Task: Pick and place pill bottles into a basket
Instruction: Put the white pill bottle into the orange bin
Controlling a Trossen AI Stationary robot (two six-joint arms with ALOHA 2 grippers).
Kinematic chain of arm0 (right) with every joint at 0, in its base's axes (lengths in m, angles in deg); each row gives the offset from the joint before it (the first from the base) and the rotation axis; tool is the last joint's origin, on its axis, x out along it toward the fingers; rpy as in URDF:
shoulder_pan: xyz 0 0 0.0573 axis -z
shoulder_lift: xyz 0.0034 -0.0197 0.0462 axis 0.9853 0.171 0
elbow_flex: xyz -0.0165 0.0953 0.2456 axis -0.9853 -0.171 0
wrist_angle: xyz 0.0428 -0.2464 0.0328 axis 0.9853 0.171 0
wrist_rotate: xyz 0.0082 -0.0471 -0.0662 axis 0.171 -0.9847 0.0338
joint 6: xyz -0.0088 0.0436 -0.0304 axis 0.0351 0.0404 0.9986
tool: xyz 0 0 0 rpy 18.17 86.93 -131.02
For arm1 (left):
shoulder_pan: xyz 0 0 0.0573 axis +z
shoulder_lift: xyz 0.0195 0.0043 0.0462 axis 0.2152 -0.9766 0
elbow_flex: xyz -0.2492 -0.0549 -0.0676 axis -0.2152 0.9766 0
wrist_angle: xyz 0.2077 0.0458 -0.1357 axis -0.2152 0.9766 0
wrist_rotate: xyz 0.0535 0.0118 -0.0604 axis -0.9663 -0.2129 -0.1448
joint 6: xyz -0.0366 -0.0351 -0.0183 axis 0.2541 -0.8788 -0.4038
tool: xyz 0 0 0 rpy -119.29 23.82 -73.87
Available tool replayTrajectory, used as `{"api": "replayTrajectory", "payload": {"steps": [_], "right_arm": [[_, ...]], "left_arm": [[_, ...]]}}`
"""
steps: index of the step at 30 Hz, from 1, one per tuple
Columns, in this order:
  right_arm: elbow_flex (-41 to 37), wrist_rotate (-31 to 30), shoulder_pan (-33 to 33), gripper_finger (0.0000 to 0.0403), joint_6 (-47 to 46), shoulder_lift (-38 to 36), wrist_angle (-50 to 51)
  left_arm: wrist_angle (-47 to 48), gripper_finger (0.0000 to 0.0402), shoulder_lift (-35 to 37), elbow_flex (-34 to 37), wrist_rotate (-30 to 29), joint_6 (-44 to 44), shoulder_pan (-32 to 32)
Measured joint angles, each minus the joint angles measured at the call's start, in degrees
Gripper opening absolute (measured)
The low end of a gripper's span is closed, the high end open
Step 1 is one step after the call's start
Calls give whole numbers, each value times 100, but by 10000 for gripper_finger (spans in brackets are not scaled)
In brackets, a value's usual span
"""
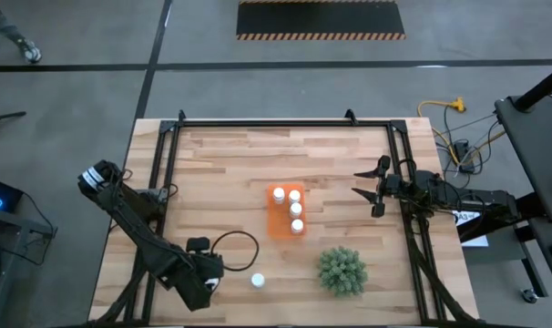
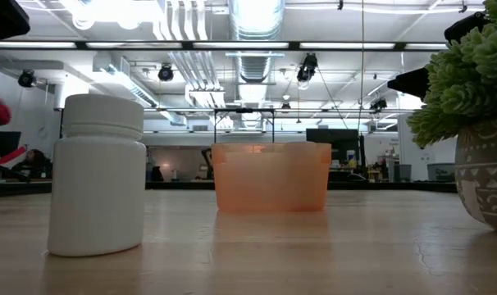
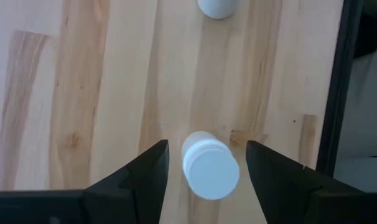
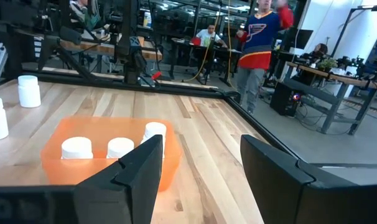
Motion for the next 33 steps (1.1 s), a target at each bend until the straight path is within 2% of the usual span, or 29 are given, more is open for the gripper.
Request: {"api": "replayTrajectory", "payload": {"steps": [3, 10, 13, 33], "right_arm": [[-1, 0, -2, 206, 9, 0, -2], [-1, 0, 0, 206, -3, 0, -1], [-1, 0, 1, 206, 8, 0, 1], [1, -1, 0, 206, -3, 0, -1]], "left_arm": [[-85, 214, -4, 32, 5, 2, 0], [-94, 288, -4, 25, 4, 11, 0], [-78, 307, -4, 43, 17, 8, 0], [-466, 313, -7, 141, 132, -142, -34]]}}
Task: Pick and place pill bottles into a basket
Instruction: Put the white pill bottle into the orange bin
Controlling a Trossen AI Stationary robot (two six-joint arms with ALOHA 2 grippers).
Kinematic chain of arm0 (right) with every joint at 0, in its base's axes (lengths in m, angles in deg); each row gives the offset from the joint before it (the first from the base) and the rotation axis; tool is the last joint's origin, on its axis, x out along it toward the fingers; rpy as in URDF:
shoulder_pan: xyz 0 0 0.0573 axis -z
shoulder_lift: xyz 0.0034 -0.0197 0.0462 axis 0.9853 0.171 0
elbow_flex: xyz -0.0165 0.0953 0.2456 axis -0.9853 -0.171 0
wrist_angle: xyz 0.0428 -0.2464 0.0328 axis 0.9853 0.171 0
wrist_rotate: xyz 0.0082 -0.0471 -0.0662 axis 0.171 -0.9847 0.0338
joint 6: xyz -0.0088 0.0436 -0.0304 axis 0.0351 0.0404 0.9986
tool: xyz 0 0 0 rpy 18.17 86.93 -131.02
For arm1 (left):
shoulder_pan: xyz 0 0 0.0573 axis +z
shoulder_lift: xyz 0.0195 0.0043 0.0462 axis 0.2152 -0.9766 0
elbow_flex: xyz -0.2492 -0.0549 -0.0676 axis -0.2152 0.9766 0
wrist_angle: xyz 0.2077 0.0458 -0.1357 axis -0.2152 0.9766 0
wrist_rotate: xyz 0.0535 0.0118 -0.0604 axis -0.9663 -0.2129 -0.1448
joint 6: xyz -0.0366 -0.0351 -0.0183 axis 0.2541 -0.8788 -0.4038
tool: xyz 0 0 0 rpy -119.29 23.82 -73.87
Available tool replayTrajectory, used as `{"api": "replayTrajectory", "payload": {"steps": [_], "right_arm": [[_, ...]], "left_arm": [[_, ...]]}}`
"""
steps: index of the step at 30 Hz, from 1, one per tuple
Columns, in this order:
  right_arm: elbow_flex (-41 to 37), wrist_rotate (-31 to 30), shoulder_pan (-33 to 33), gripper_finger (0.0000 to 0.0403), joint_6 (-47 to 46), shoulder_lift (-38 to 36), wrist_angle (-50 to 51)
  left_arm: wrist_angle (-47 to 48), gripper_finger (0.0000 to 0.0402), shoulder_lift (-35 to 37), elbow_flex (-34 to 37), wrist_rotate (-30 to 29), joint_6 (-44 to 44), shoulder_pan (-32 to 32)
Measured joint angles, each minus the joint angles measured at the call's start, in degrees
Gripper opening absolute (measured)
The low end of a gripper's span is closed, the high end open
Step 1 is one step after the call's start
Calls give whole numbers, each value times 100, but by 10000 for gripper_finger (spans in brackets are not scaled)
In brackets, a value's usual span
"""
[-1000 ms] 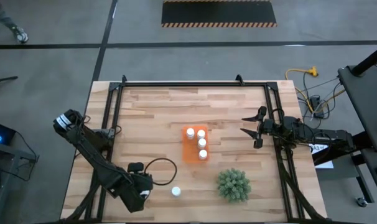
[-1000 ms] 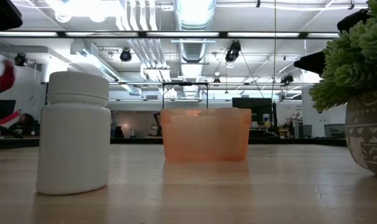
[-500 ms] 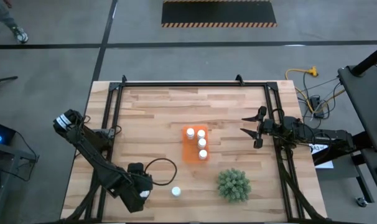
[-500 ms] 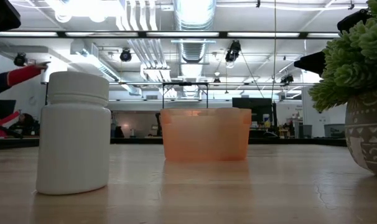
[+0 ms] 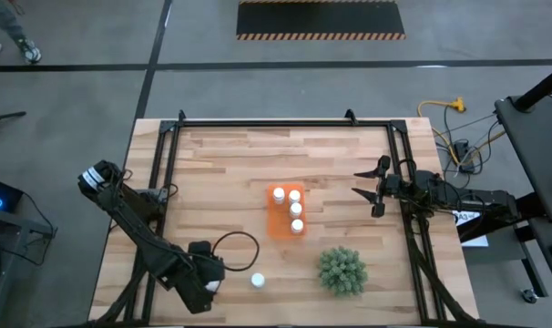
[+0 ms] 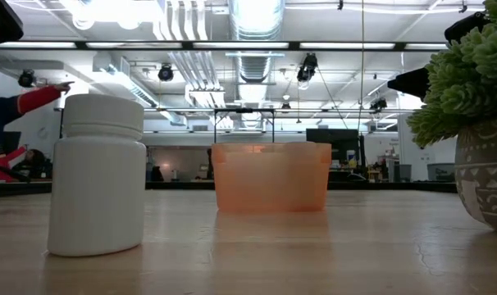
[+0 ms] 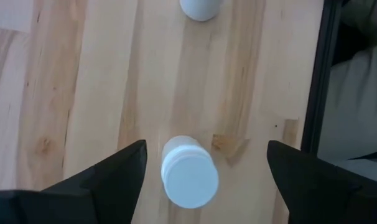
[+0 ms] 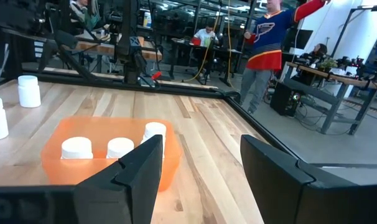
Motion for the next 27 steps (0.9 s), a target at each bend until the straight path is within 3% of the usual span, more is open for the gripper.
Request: {"api": "replayTrajectory", "payload": {"steps": [27], "right_arm": [[1, 1, -1, 206, 0, 0, -1]], "left_arm": [[-284, 313, -2, 535, 191, -477, -96]]}}
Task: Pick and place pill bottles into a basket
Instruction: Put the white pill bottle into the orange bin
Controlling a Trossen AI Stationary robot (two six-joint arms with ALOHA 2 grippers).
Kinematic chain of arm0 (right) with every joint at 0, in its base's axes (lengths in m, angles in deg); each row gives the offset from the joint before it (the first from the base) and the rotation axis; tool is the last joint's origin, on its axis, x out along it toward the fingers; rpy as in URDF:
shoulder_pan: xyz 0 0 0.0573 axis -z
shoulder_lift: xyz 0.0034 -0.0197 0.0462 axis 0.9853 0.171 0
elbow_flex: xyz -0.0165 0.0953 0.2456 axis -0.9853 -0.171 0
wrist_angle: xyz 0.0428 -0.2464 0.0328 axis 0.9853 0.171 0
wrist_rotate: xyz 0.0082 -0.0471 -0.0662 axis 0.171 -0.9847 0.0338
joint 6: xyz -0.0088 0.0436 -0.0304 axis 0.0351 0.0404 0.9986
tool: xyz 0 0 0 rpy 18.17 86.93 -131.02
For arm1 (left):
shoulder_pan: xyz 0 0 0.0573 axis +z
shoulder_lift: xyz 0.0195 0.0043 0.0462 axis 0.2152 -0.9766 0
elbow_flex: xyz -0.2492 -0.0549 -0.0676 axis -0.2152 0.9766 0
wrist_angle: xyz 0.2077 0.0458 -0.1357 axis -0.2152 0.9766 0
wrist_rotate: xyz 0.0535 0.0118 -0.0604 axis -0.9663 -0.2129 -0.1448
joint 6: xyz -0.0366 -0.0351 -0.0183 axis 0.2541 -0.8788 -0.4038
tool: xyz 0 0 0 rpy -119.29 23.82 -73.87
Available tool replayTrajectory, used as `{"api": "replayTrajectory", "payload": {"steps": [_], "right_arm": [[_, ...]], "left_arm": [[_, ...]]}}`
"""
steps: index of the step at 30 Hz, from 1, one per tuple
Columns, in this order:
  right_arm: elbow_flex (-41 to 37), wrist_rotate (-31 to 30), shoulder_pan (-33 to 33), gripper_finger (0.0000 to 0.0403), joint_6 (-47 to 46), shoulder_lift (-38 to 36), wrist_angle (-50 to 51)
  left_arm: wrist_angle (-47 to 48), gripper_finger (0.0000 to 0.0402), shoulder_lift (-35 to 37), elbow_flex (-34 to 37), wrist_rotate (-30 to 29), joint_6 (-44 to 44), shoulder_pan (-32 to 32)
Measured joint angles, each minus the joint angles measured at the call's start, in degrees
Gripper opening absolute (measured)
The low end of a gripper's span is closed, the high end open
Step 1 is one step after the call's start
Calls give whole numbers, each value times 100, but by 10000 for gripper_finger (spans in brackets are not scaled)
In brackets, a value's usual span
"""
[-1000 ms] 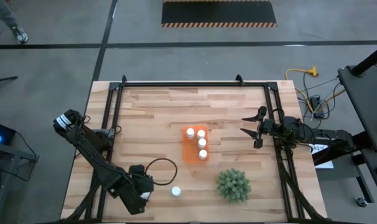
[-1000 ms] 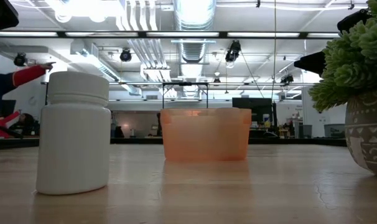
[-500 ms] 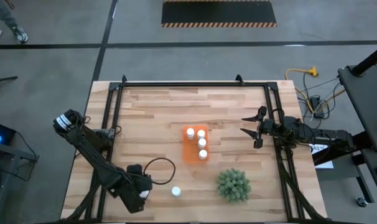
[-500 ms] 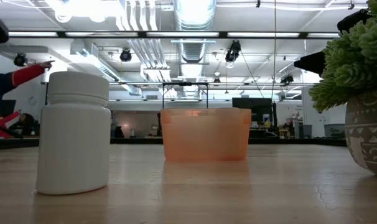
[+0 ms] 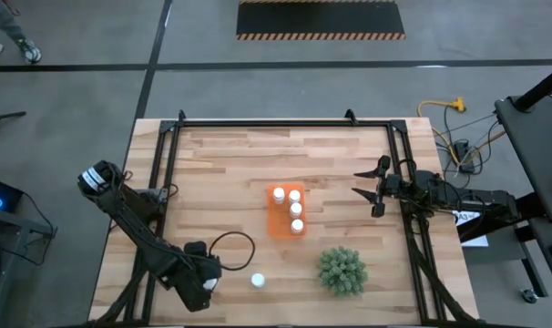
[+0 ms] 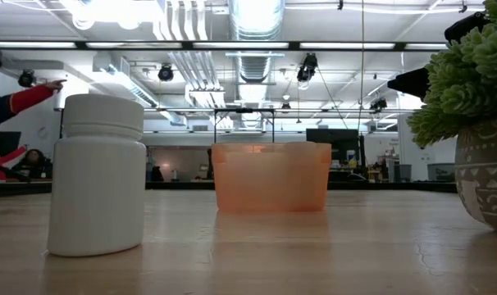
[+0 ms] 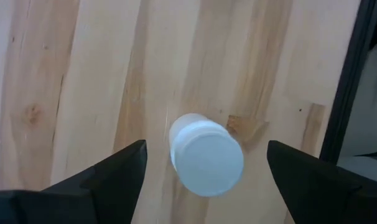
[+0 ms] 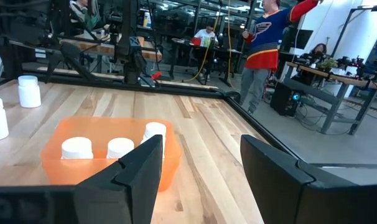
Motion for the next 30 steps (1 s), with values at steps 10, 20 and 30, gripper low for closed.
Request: {"api": "replayTrajectory", "payload": {"steps": [10, 20, 30], "right_arm": [[-2, 0, 2, 206, 0, 0, 0], [-1, 0, 2, 206, 3, 0, 1], [0, 0, 2, 206, 6, 0, 0]], "left_arm": [[-288, 313, 0, 303, 47, -126, 1], [-339, 298, 0, 316, 62, -129, 3], [-375, 177, 0, 316, 239, -127, 6]]}}
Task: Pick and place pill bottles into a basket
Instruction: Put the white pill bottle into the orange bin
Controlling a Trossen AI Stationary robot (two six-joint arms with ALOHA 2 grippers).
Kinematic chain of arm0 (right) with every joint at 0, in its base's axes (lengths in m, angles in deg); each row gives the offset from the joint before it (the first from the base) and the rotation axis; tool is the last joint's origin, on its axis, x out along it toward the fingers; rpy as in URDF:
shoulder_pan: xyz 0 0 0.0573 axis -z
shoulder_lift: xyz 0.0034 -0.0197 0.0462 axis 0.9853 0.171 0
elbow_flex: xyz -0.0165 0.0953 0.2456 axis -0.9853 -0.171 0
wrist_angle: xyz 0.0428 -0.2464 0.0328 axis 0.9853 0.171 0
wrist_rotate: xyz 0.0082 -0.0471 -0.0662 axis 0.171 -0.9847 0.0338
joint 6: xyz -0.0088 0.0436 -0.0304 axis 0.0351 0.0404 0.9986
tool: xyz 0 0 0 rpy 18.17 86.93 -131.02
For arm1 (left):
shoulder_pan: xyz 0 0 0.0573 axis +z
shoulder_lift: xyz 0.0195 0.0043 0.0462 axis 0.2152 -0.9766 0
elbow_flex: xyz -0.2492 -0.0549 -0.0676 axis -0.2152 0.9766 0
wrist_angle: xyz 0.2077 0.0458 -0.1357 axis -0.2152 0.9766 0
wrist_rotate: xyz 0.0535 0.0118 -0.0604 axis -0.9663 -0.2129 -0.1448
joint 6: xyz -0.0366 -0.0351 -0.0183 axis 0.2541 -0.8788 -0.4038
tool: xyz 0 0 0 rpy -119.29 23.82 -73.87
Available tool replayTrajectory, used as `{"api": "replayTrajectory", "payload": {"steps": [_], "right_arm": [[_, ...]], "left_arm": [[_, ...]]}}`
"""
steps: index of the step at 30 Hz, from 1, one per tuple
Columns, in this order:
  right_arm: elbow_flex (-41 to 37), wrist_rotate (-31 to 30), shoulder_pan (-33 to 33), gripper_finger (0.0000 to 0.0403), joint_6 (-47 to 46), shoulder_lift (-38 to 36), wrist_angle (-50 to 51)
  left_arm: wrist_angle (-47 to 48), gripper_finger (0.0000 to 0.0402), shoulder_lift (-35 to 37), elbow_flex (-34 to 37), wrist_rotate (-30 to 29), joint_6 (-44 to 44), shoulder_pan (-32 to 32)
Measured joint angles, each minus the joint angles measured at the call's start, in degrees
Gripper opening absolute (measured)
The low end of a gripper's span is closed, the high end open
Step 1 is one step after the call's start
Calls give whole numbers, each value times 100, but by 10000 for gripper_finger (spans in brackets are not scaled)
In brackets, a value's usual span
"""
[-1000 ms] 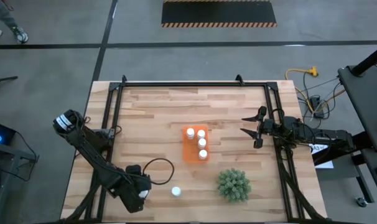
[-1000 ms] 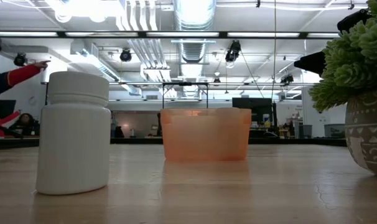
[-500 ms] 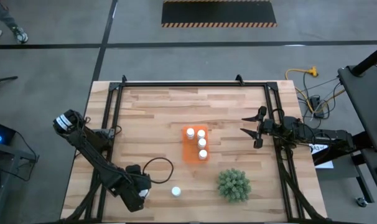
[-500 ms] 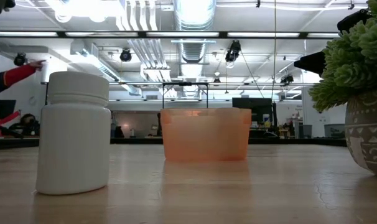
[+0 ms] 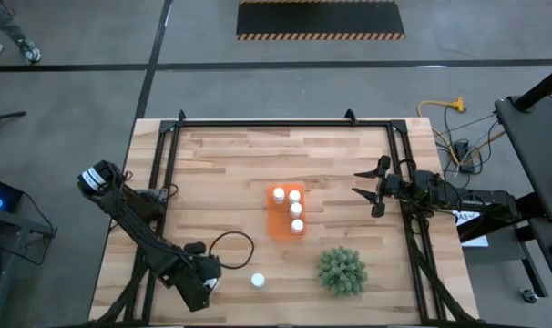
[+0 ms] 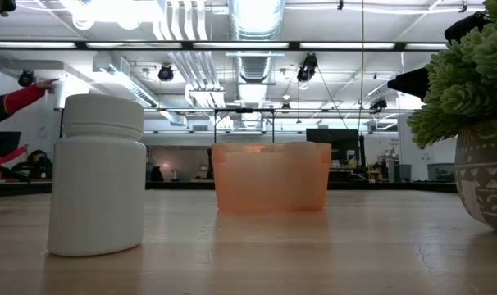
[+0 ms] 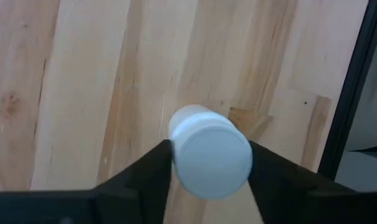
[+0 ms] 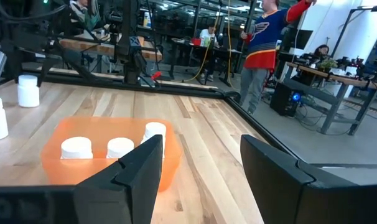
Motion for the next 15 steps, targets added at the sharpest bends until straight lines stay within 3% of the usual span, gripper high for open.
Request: {"api": "replayTrajectory", "payload": {"steps": [3, 15], "right_arm": [[-1, 0, -1, 206, -5, 0, 2], [-1, 0, -1, 206, 7, 0, 2]], "left_arm": [[-14, 141, 6, -4, 34, 3, 0], [3, 141, 19, -4, 98, 505, 92]]}}
